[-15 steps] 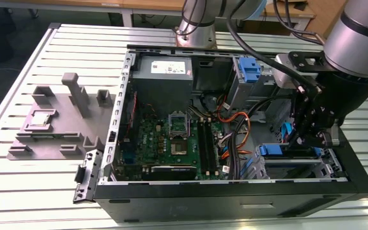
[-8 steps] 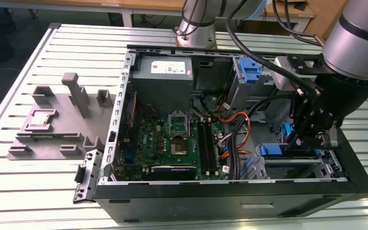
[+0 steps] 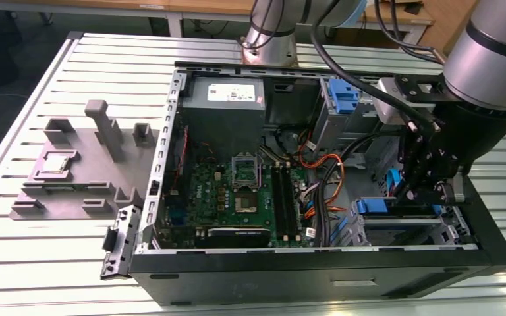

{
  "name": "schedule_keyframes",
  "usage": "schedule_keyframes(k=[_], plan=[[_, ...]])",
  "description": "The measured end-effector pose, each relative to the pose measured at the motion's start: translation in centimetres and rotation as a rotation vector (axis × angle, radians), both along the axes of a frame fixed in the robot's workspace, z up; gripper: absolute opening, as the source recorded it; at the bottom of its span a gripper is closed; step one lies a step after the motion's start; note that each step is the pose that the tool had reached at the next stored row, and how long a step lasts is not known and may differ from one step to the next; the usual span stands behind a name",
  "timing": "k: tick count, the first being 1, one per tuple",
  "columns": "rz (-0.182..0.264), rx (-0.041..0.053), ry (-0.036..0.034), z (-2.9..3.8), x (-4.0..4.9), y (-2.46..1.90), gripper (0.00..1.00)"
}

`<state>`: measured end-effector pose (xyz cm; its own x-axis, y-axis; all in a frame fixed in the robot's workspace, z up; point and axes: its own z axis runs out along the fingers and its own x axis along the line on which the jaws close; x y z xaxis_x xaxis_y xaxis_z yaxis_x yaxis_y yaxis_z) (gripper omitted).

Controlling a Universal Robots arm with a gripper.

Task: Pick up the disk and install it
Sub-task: 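Insert the second disk wire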

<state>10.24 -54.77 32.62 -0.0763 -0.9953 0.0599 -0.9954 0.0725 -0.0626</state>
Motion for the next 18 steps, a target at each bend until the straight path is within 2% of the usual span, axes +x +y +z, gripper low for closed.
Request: schedule_keyframes(k=[2, 3, 13, 16, 17, 18], plan=[[0.000, 0.0011, -0.0002, -0.04, 0.01, 0.00, 0.17], [0.000, 0.0003, -0.0001, 0.07, 0.01, 0.00, 0.24], [0.000, -0.0007, 0.0000, 1.67, 0.00, 0.00, 0.24], [0.000, -0.0004, 0.0000, 1.93, 0.00, -0.01, 0.24], [0.000, -0.0003, 0.0000, 1.92, 0.00, -0.01, 0.22], [0.000, -0.0001, 0.0000, 1.92, 0.00, 0.00, 0.15]])
